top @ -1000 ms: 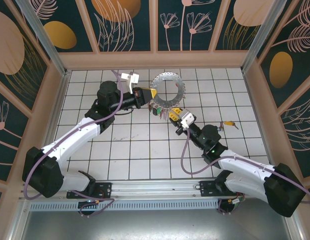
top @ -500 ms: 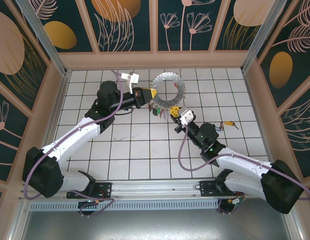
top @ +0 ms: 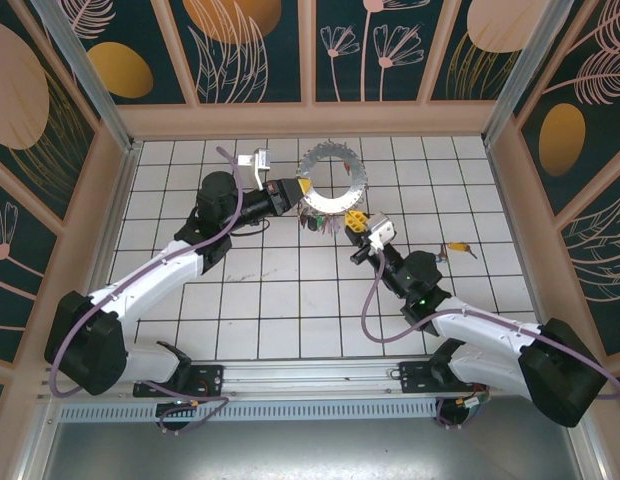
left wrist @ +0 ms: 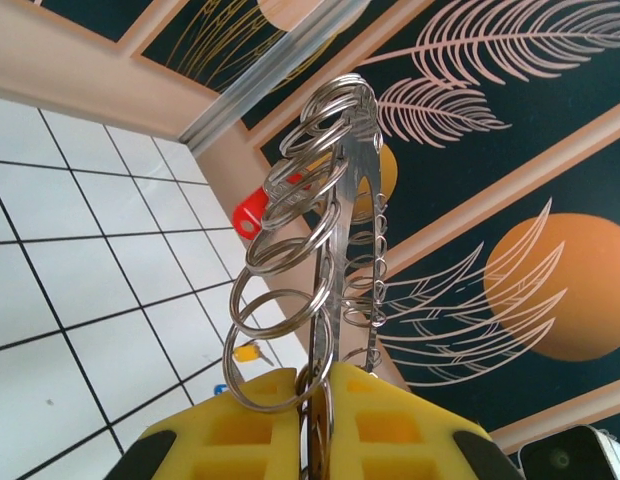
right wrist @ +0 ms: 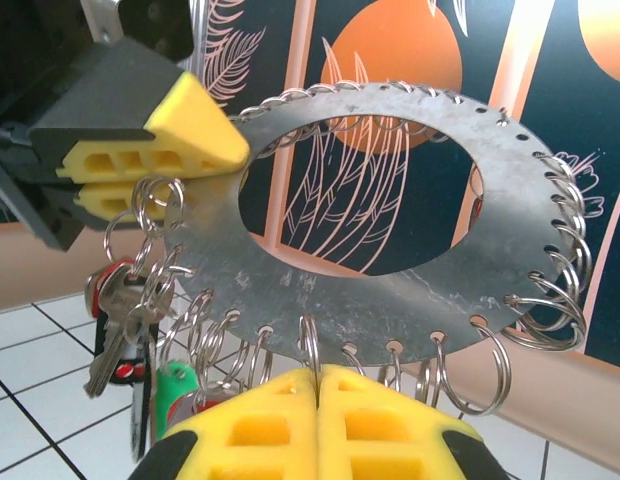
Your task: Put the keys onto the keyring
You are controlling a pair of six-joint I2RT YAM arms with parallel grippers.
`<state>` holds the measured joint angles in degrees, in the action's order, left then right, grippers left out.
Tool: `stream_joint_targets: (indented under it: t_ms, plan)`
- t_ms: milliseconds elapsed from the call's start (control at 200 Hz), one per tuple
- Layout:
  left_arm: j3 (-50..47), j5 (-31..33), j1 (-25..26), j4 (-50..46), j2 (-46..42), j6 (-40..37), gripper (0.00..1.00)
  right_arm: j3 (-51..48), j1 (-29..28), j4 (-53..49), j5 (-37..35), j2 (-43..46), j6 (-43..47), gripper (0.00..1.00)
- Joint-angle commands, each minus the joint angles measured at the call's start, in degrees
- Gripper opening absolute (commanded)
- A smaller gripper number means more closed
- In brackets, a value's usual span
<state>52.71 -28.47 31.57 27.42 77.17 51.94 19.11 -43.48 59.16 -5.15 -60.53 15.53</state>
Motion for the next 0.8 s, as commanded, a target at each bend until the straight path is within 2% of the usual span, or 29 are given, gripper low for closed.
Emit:
stream_joint_targets:
  t_ms: [0, 95, 215, 375, 465, 646, 791]
  plan:
    - [-1.1, 0.6, -0.3, 9.7, 0.6, 6.7, 0.00, -0.5, 0.9, 10.2, -1.9, -1.5, -4.3, 0.00]
    - [-1.3, 0.4, -0.3, 10.1, 0.9, 7.9, 0.00, -1.4, 1.1, 14.9, -2.7, -3.4, -6.2, 0.00]
    - [-1.4, 1.0, -0.4, 10.7, 0.2, 7.7, 0.00, -0.8, 1.2, 13.1, -0.4, -4.0, -6.7, 0.06]
    - [-1.0, 3.9, -0.4, 8.6, -1.8, 3.9, 0.00, -1.9, 1.2, 3.6, 2.6, -0.2, -3.7, 0.18]
    - [-0.4, 4.9, -0.4, 7.1, -2.5, 1.2, 0.00, -2.3, 1.2, -3.2, 3.5, 3.1, -2.0, 0.22]
    - [1.4, 4.1, -0.3, 4.1, -2.8, -3.6, 0.00, -2.4, 1.3, -10.4, 4.0, 8.6, 0.9, 0.21]
    - [2.0, 3.2, -0.3, 3.2, -3.1, -6.1, 0.00, 1.0, 1.3, -13.7, 6.4, 8.5, 0.7, 0.16]
